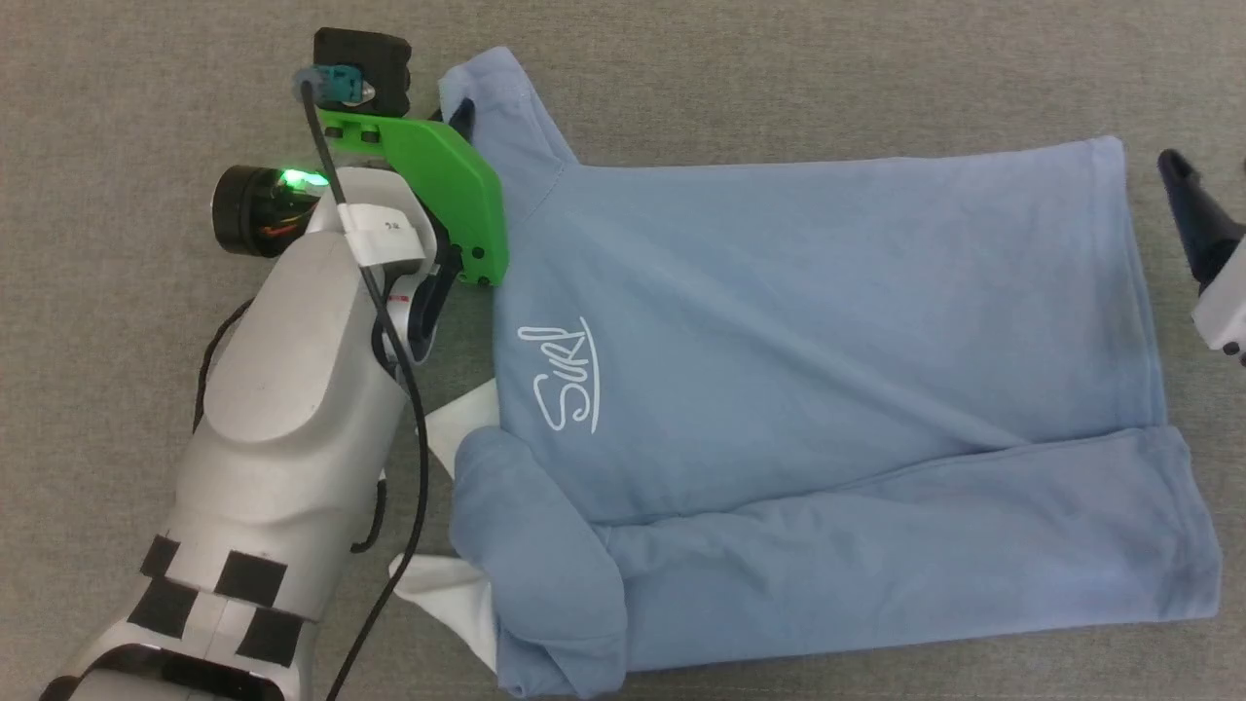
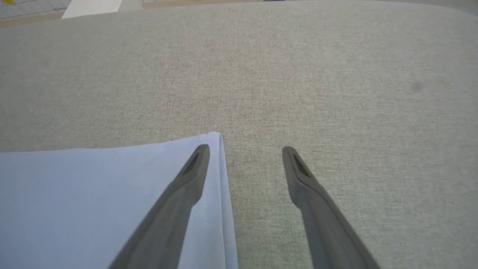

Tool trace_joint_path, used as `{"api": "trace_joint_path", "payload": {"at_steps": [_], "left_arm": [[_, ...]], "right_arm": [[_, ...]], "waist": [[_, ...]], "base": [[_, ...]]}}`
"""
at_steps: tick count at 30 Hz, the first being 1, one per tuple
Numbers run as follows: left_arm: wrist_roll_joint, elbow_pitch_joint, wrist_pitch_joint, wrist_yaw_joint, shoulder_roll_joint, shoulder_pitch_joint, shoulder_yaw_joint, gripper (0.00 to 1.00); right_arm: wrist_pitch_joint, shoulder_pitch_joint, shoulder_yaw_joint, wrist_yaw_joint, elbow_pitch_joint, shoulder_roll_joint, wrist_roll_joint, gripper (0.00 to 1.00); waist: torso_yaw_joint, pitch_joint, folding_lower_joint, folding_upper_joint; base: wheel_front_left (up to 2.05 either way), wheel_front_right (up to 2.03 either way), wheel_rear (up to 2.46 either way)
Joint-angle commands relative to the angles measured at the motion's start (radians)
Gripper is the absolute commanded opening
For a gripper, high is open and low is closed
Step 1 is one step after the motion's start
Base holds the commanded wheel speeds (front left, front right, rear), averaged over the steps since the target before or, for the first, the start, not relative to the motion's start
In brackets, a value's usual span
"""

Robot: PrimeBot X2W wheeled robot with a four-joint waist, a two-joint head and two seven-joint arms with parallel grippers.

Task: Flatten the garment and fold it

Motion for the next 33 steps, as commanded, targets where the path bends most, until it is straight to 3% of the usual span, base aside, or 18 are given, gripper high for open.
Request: {"api": "trace_joint_path", "payload": {"at_steps": [1, 12, 14, 15, 16, 24, 33], "left_arm": [[-0.011, -0.005, 0.0, 0.0, -0.001, 0.006, -0.003, 0.0], [-0.012, -0.023, -0.002, 0.0, -0.011, -0.02, -0.021, 0.0], [-0.013, -0.022, -0.003, -0.002, -0.014, -0.025, -0.023, 0.0], [-0.013, -0.022, -0.005, -0.004, -0.014, -0.028, -0.025, 0.0], [-0.014, -0.024, -0.011, -0.009, -0.014, -0.031, -0.026, 0.0], [-0.02, -0.047, -0.097, -0.062, 0.009, -0.026, -0.03, 0.0], [-0.019, -0.178, -0.277, -0.136, 0.068, 0.055, -0.026, 0.0]], "right_arm": [[0.021, -0.024, 0.002, -0.001, 0.018, -0.002, 0.005, 1.0], [0.131, -0.095, 0.002, -0.001, 0.106, 0.001, -0.011, 1.0], [0.162, -0.103, -0.005, -0.001, 0.119, 0.003, -0.02, 0.44], [0.167, -0.108, -0.01, -0.001, 0.119, 0.005, -0.023, 0.07], [0.169, -0.114, -0.017, -0.001, 0.12, 0.007, -0.026, 0.0], [0.125, -0.132, -0.033, -0.001, 0.124, 0.012, -0.031, 0.0], [0.014, -0.08, -0.035, -0.001, 0.087, 0.012, 0.015, 0.0]], "waist": [[0.011, 0.009, -0.0001, -0.0001], [0.045, 0.052, -0.0001, -0.0001], [0.049, 0.058, -0.0001, -0.0001], [0.05, 0.06, -0.0001, -0.0001], [0.051, 0.062, -0.0001, -0.0001], [0.054, 0.053, -0.0001, -0.0001], [0.051, -0.003, -0.0001, -0.0001]], "base": [[0.0, 0.0, 0.0], [0.0, 0.0, 0.0], [0.0, 0.0, 0.0], [0.0, 0.0, 0.0], [0.0, 0.0, 0.0], [0.0, 0.0, 0.0], [0.0, 0.0, 0.0]]}}
